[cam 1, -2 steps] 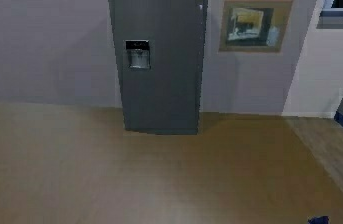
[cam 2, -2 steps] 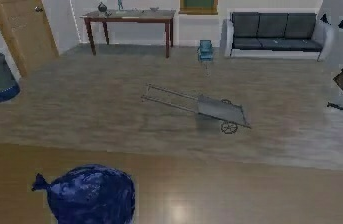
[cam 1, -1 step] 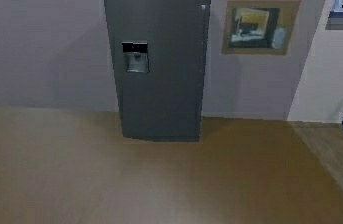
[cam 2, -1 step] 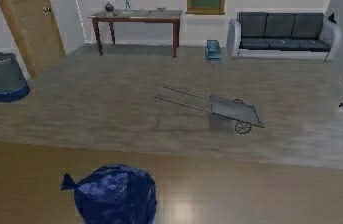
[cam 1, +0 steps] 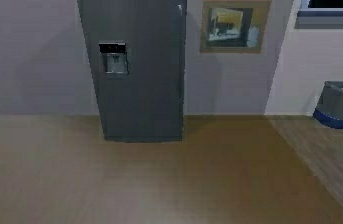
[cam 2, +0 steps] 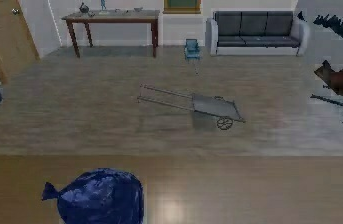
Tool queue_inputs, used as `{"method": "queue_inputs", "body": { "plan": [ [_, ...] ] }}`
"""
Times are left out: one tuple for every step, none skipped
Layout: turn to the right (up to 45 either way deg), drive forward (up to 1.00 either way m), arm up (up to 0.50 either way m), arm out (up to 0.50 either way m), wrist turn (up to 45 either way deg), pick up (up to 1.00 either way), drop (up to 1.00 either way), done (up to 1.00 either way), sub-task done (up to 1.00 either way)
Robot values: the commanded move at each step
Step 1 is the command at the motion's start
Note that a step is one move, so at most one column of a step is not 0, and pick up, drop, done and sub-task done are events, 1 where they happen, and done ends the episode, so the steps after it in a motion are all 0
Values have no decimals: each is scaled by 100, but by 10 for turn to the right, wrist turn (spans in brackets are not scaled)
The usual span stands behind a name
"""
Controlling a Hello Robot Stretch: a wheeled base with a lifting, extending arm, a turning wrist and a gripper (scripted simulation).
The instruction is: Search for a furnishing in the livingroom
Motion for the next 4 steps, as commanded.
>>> {"method": "queue_inputs", "body": {
  "plan": [
    [0,55,0,0,0,0,0,0,0],
    [300,0,0,0,0,0,0,0,0],
    [0,80,0,0,0,0,0,0,0],
    [450,0,0,0,0,0,0,0,0]
  ]
}}
